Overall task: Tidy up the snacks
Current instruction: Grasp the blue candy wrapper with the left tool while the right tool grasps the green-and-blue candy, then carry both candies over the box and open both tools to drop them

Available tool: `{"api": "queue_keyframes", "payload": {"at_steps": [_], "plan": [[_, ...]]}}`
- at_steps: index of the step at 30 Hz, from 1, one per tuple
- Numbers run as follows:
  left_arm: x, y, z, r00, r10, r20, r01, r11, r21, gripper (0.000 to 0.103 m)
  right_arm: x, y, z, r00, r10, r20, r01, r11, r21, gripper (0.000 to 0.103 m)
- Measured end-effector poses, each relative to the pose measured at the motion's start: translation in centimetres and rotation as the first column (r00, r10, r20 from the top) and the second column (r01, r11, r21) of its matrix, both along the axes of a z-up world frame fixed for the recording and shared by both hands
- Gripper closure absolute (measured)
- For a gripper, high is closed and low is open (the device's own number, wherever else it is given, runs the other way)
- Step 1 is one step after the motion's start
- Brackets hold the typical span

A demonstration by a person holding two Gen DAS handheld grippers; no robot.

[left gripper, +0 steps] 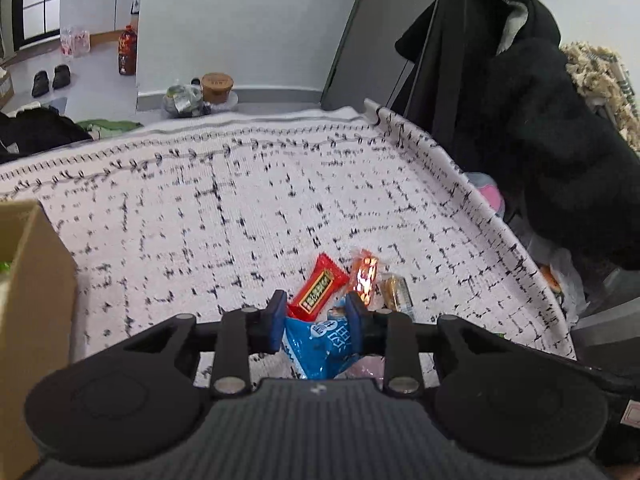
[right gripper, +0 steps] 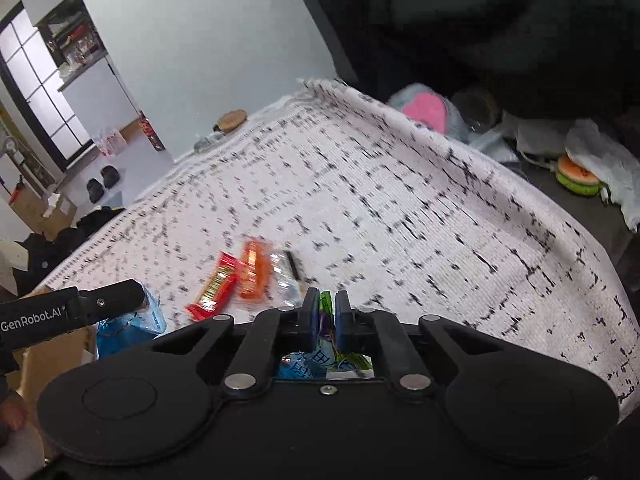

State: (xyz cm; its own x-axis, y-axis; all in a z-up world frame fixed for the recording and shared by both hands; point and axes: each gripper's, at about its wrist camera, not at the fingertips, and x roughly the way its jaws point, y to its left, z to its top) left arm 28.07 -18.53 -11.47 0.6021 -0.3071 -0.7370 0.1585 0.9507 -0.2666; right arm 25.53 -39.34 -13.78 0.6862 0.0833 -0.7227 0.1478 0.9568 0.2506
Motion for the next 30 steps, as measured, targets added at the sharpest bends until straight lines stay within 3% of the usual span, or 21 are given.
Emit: {"api": "queue_keyframes", "payload": {"at_steps": [11,23,30], "plan": [[-1.9,3.7,4.3,0.994,0.06,0.087,-0.061,0.998,0.009,0.073,-1.8,4.2,4.2,0.992,0.052,0.116,-0.051,0.999,-0.017,0.095],[-3.6,7.5,8.1,0.983,0.095,0.16,-0.096,0.995,-0.006,0.073,-2.8,8.5,7.1,0.979,0.109,0.175,-0.106,0.994,-0.024,0.095],[-4.3,11.8,10.6,0.968,0.168,0.188,-0.166,0.986,-0.028,0.073,-3.2,11.4,8.3,0.964,0.168,0.205,-0.164,0.986,-0.039,0.095]]}}
